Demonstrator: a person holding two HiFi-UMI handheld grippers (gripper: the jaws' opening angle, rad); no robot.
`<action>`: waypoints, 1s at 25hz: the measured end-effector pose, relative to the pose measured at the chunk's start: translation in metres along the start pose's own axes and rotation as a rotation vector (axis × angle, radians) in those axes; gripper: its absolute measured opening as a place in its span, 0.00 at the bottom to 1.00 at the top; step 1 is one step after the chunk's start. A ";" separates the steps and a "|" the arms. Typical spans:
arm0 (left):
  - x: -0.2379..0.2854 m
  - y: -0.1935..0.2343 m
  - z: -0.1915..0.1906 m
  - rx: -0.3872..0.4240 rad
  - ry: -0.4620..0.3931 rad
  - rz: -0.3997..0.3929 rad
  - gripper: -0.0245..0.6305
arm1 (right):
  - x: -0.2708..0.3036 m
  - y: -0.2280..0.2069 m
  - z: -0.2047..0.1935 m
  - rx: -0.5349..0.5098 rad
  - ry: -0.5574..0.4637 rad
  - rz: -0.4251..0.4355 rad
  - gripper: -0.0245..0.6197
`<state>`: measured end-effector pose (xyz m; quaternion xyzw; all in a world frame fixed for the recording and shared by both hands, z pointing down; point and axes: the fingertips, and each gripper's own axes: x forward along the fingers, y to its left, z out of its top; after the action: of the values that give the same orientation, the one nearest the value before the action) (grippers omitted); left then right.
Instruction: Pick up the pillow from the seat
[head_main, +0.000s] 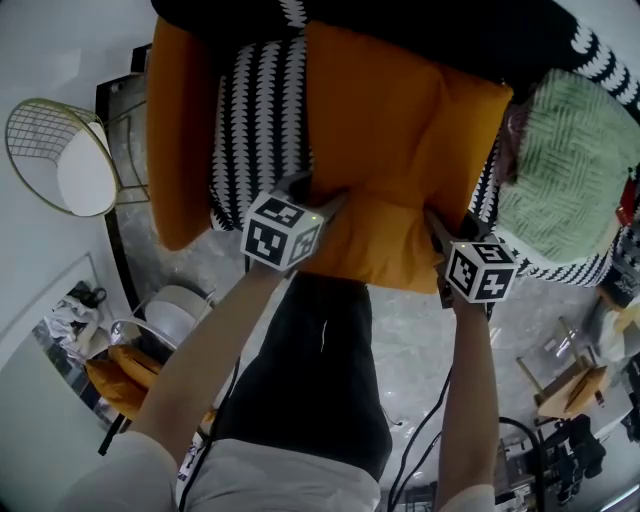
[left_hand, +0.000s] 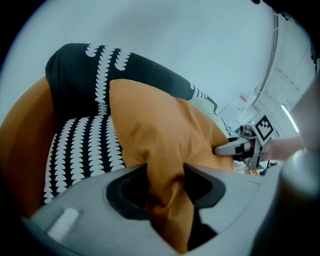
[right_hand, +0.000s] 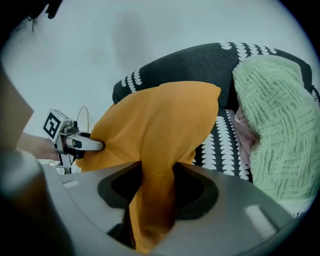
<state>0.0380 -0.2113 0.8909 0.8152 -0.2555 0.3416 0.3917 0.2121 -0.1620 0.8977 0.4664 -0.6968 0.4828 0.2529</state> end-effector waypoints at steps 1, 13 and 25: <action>-0.006 -0.002 0.002 0.000 -0.001 0.001 0.33 | -0.005 0.004 0.001 0.002 0.002 0.006 0.34; -0.109 -0.046 0.034 -0.015 -0.032 0.014 0.33 | -0.087 0.073 0.036 -0.030 0.013 0.006 0.34; -0.235 -0.125 0.068 0.000 -0.074 -0.027 0.33 | -0.216 0.153 0.062 -0.066 -0.013 -0.029 0.34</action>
<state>-0.0015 -0.1609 0.6243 0.8306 -0.2588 0.3060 0.3867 0.1762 -0.1159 0.6325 0.4708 -0.7071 0.4530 0.2704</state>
